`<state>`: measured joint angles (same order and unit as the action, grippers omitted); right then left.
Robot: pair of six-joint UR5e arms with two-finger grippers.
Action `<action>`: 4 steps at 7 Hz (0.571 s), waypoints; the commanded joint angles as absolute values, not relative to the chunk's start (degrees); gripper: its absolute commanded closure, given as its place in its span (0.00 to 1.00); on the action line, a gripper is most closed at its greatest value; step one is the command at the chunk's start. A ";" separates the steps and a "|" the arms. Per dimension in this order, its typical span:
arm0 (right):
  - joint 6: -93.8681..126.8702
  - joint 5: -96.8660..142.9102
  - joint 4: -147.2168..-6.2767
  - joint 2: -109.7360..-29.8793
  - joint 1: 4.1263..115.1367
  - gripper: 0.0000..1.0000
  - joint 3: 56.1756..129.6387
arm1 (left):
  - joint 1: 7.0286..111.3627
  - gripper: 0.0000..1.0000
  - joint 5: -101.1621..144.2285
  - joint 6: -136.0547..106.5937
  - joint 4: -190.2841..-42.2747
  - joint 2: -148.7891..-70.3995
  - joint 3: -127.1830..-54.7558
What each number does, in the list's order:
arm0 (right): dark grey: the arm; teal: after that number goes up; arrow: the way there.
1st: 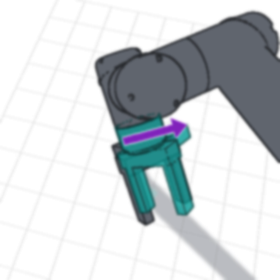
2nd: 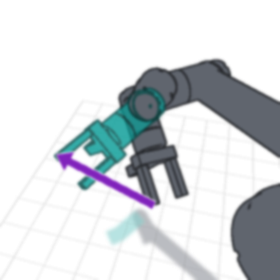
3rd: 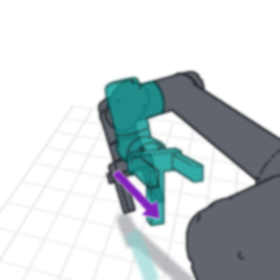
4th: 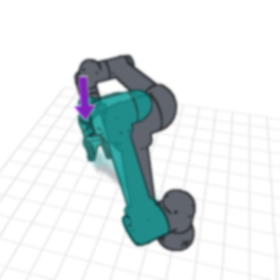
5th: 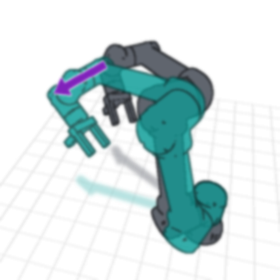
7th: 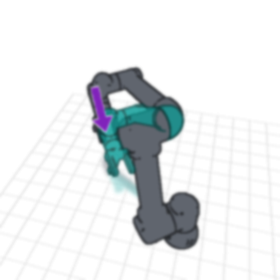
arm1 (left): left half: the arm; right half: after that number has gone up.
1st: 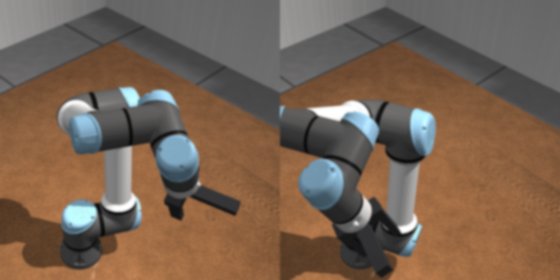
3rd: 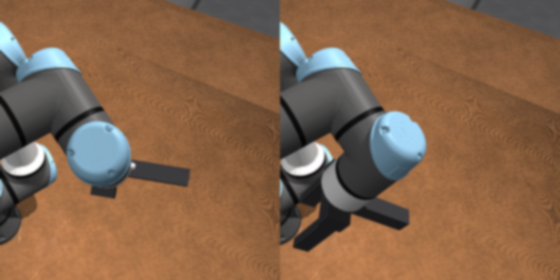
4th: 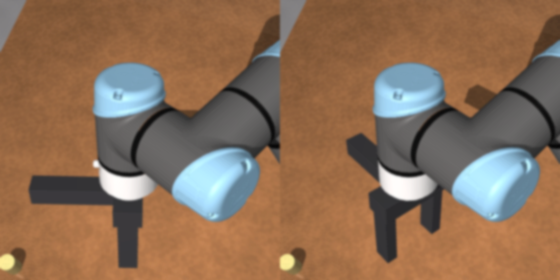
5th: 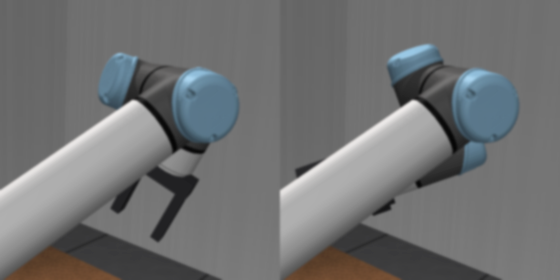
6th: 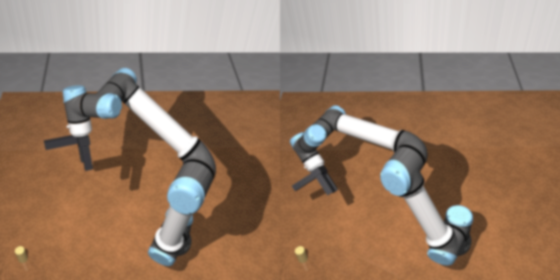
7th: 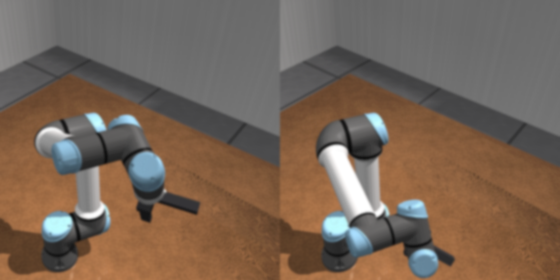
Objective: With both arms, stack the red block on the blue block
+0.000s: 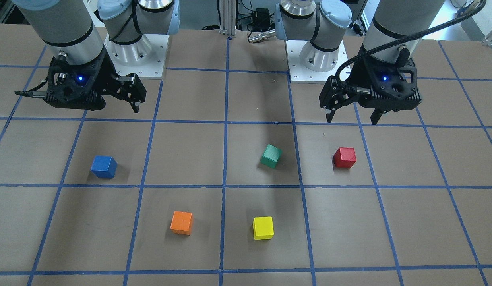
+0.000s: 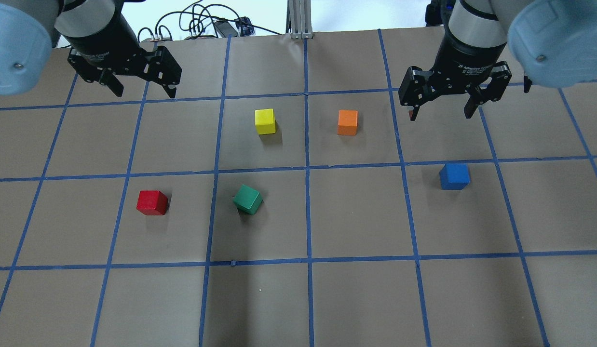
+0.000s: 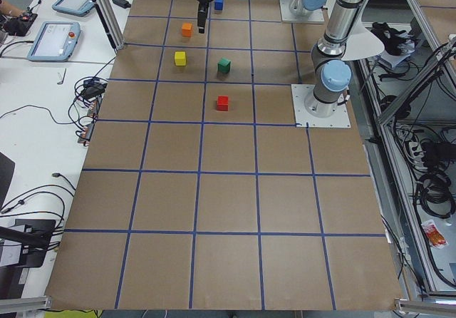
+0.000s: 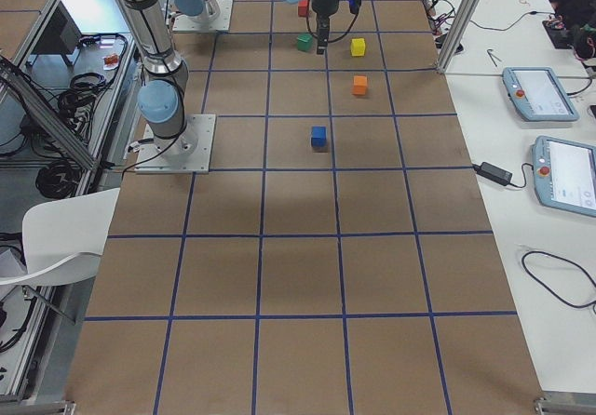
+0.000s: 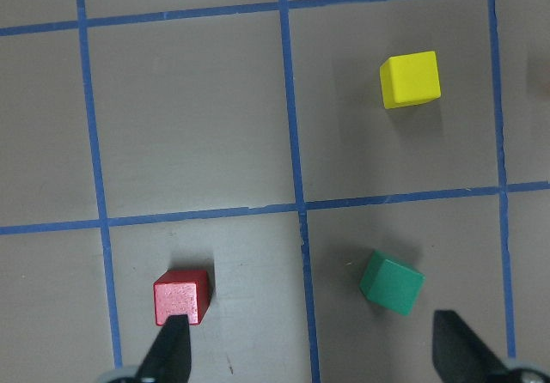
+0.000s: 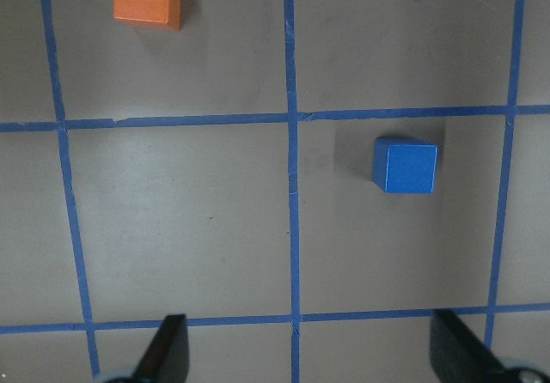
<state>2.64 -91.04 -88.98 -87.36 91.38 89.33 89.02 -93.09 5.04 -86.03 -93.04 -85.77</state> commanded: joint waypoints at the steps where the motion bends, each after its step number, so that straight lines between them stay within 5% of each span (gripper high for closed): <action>1: 2.55 -91.14 -88.86 -87.36 91.41 0.00 89.38 | 89.12 0.00 -91.96 5.19 -87.01 -93.08 -84.99; 4: 2.29 -91.49 -88.77 -87.28 91.41 0.00 89.38 | 89.03 0.00 -92.11 5.45 -87.19 -92.55 -85.08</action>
<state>2.45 -91.26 -88.86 -87.29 91.41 89.38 89.04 -92.17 5.40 -87.12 -92.88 -85.04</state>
